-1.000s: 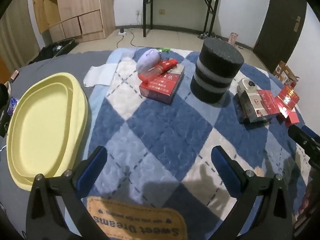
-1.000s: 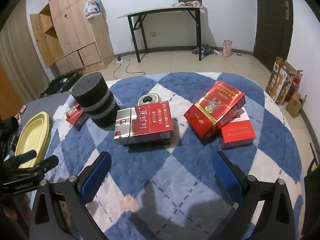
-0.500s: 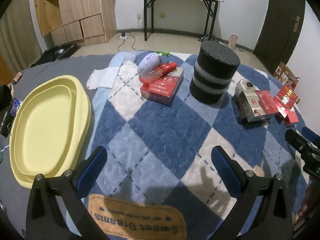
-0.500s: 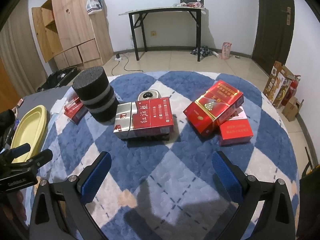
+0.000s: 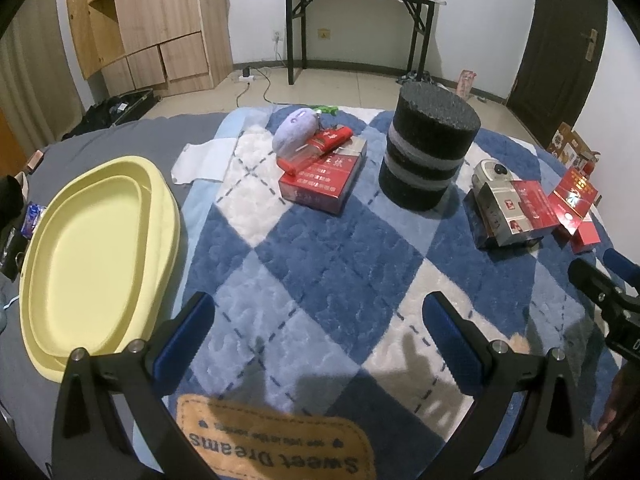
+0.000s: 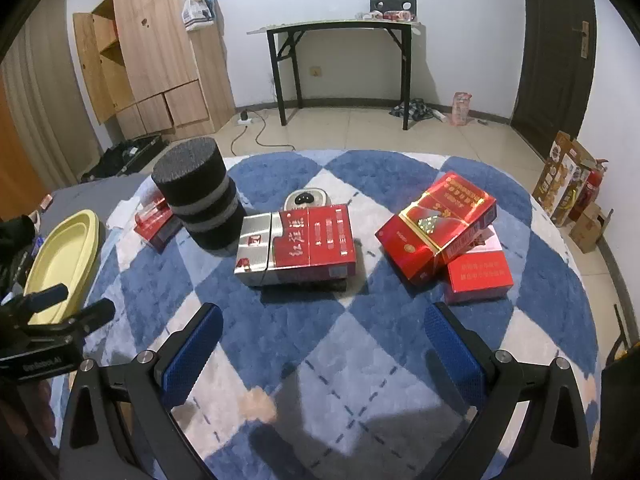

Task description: Organize rigid objects

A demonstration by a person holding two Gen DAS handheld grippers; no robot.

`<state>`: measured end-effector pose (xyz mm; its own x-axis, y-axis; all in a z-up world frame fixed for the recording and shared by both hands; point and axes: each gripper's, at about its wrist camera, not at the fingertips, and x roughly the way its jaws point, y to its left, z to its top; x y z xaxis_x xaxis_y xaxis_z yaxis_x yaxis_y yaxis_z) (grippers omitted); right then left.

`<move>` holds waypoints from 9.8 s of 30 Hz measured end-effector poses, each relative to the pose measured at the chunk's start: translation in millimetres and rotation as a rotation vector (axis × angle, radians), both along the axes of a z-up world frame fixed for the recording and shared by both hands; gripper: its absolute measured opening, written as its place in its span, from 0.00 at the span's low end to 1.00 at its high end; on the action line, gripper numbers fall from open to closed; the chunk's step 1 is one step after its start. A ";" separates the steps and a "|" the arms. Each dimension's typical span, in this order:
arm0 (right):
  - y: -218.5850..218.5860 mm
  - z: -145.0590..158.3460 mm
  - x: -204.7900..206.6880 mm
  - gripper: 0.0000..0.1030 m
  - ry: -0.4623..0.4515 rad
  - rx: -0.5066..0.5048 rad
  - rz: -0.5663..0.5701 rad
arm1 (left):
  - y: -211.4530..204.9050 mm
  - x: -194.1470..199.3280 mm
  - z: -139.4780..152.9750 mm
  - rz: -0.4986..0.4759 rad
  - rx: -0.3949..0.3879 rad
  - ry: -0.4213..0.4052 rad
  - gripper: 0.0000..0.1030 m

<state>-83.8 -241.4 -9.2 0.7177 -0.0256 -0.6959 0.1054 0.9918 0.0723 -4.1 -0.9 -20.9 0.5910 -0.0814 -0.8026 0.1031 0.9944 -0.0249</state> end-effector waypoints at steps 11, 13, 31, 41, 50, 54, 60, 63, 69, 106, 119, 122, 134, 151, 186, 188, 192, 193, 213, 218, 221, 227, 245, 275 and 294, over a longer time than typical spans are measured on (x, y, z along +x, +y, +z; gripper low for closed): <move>-5.5 -9.7 11.5 1.00 0.029 0.014 0.003 | -4.4 4.4 -10.1 -0.002 0.004 0.025 1.00; -5.9 -10.7 12.5 1.00 0.029 0.014 0.003 | -4.7 5.3 -10.8 -0.005 0.007 0.025 1.00; -13.3 -14.5 12.8 1.00 0.036 0.026 -0.016 | -1.7 5.6 -13.2 0.012 0.027 0.020 1.00; -13.2 -14.8 13.9 1.00 0.039 0.030 -0.016 | 0.4 5.6 -12.6 0.000 -0.015 0.038 1.00; -13.2 -14.4 14.0 1.00 0.041 0.034 -0.015 | 0.6 6.5 -13.4 -0.002 0.004 0.030 1.00; -13.4 -14.7 14.0 1.00 0.042 0.038 -0.013 | -0.2 5.5 -11.4 -0.019 -0.006 0.025 1.00; -14.5 -14.8 13.7 1.00 0.040 0.052 -0.019 | -1.6 4.5 -15.7 -0.016 0.004 0.033 1.00; -14.0 -14.8 13.7 1.00 0.041 0.053 -0.016 | 0.0 5.7 -19.1 0.021 0.040 0.042 1.00; -15.2 -13.1 13.0 1.00 0.038 0.055 -0.022 | 3.2 7.4 -24.3 0.023 0.000 0.078 1.00; -62.8 -2.2 22.9 1.00 -0.110 -0.305 0.105 | -77.3 100.7 40.5 -0.155 0.010 0.045 1.00; -60.0 -19.0 55.8 1.00 -0.045 -0.394 0.210 | -99.5 137.2 22.7 -0.168 0.046 0.049 1.00; -54.9 -27.4 66.2 1.00 -0.029 -0.440 0.227 | -101.6 140.3 21.0 -0.175 0.050 0.042 1.00; -54.6 -49.3 84.0 0.92 -0.044 -0.452 0.205 | -94.6 150.2 14.9 -0.183 -0.033 0.067 0.66; 21.6 37.0 30.6 0.91 -0.332 -0.317 0.316 | 93.9 65.1 120.5 0.010 -0.066 -0.065 0.66; 446.6 -65.5 96.3 1.00 0.028 -0.167 0.811 | 307.9 99.6 -53.2 0.272 -0.105 0.235 0.82; 439.3 -48.4 90.0 1.00 0.006 -0.102 0.790 | 306.0 99.5 -35.4 0.277 -0.126 0.180 0.91; 394.8 -15.8 79.1 1.00 -0.058 -0.036 0.699 | 296.7 95.6 16.1 0.259 -0.140 0.039 1.00; 375.8 -5.3 73.6 1.00 -0.079 -0.029 0.663 | 291.6 93.1 27.5 0.246 -0.141 0.017 1.00; -12.5 2.1 3.9 1.00 0.060 -0.059 -0.108 | 27.7 136.3 48.1 -0.211 0.006 0.095 1.00; -31.7 0.0 9.3 1.00 0.071 -0.029 -0.106 | 3.3 166.3 15.6 -0.212 0.095 0.127 1.00; -33.6 -4.7 21.8 1.00 0.081 -0.043 -0.112 | -0.7 180.0 4.1 -0.193 0.101 0.124 1.00; -53.8 -47.8 45.0 1.00 0.080 -0.003 -0.160 | 14.1 198.9 -10.3 -0.109 -0.018 0.145 0.98; -70.8 -68.0 54.4 0.55 -0.002 -0.020 -0.187 | 16.4 200.2 -26.1 -0.078 0.005 0.168 0.30; 89.1 81.4 -6.0 0.54 -0.247 -0.069 0.220 | 230.0 6.7 109.1 0.168 -0.124 -0.034 0.28; 388.6 -28.5 182.4 0.53 0.113 -0.088 0.781 | 290.4 12.5 -25.0 0.152 -0.186 0.416 0.28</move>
<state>98.6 147.2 -37.7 0.4763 0.3977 -0.7842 -0.6208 0.7837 0.0204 8.4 289.5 -46.0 0.2387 -0.1839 -0.9535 -0.0995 0.9721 -0.2124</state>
